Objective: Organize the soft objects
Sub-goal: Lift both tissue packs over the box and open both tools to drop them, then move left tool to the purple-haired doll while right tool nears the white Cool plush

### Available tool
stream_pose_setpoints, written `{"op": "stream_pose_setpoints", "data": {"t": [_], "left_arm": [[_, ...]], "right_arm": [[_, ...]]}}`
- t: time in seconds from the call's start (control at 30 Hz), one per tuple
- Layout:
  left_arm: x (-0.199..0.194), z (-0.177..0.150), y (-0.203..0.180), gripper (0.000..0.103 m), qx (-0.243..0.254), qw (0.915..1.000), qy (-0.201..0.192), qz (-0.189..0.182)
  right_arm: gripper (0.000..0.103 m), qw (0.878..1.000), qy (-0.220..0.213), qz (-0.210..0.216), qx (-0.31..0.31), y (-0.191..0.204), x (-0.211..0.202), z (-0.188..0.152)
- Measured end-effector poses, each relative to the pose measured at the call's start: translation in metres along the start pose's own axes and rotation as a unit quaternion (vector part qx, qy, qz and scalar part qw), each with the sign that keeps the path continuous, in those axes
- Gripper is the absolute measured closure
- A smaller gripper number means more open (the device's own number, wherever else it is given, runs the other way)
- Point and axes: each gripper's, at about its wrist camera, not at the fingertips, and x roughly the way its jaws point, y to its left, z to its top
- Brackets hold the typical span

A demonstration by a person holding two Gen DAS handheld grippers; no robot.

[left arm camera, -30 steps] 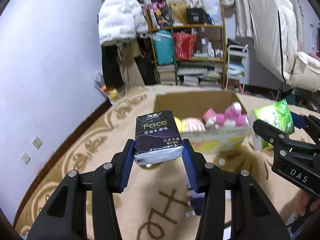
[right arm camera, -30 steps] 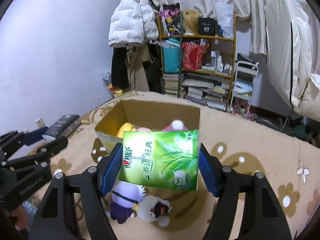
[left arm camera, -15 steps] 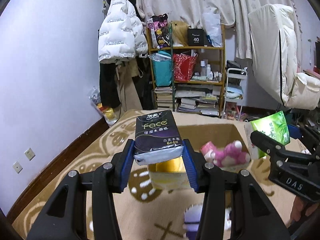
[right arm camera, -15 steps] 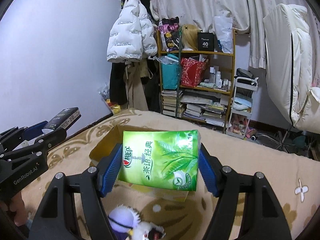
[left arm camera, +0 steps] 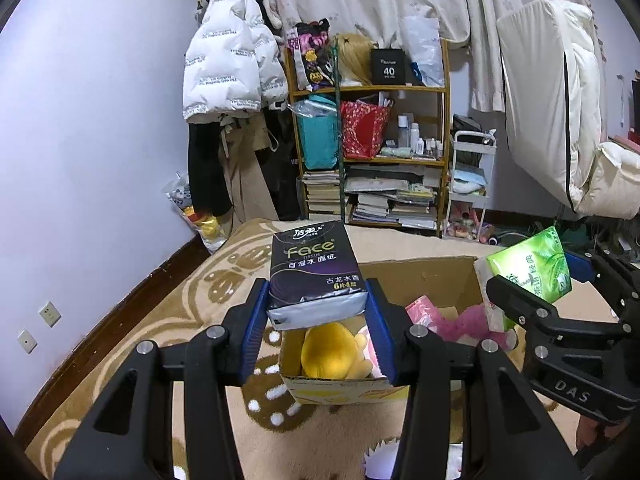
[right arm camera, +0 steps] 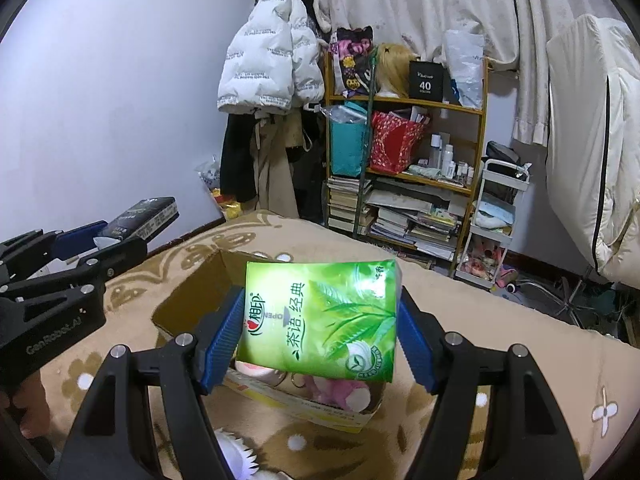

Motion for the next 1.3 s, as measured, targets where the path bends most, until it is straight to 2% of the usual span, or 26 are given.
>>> {"op": "stream_pose_setpoints", "data": {"t": [0.37, 0.5, 0.7, 0.73, 0.77, 0.93, 1.03, 1.1, 1.17, 1.23, 1.3], "left_arm": [[0.032, -0.011, -0.005, 0.057, 0.003, 0.9993, 0.030, -0.024], [0.042, -0.015, -0.006, 0.057, 0.001, 0.9985, 0.043, -0.035], [0.055, -0.022, -0.003, 0.057, -0.011, 0.9966, 0.072, -0.040], [0.056, -0.022, -0.002, 0.052, -0.013, 0.9964, 0.074, -0.039], [0.057, -0.023, -0.001, 0.042, -0.014, 0.9964, 0.075, -0.035], [0.054, -0.024, 0.001, 0.025, -0.011, 0.9969, 0.073, -0.026], [0.054, -0.027, 0.002, 0.023, -0.010, 0.9963, 0.081, -0.025], [0.054, -0.029, 0.002, 0.017, -0.008, 0.9958, 0.089, -0.021], [0.052, -0.030, 0.004, 0.010, -0.008, 0.9957, 0.091, -0.014], [0.050, -0.031, 0.005, 0.009, -0.009, 0.9955, 0.094, -0.011], [0.048, -0.032, 0.006, 0.009, -0.010, 0.9947, 0.102, -0.010]], "right_arm": [[0.027, 0.998, 0.015, 0.028, 0.048, -0.024, 0.039, -0.015], [0.027, 0.999, 0.004, 0.021, 0.043, -0.024, 0.041, -0.013], [0.026, 0.997, 0.004, 0.055, 0.051, -0.022, 0.043, -0.014], [0.026, 0.996, 0.006, 0.062, 0.057, -0.022, 0.043, -0.013], [0.025, 0.996, 0.007, 0.070, 0.063, -0.022, 0.044, -0.014], [0.016, 0.996, 0.011, 0.068, 0.061, -0.021, 0.046, -0.014], [0.015, 0.996, 0.007, 0.066, 0.063, -0.021, 0.046, -0.012], [0.015, 0.996, 0.007, 0.067, 0.065, -0.021, 0.045, -0.012], [0.009, 0.995, 0.006, 0.067, 0.070, -0.021, 0.044, -0.011], [0.000, 0.995, 0.004, 0.066, 0.074, -0.021, 0.041, -0.010], [0.000, 0.995, 0.006, 0.065, 0.077, -0.020, 0.038, -0.010]]}}
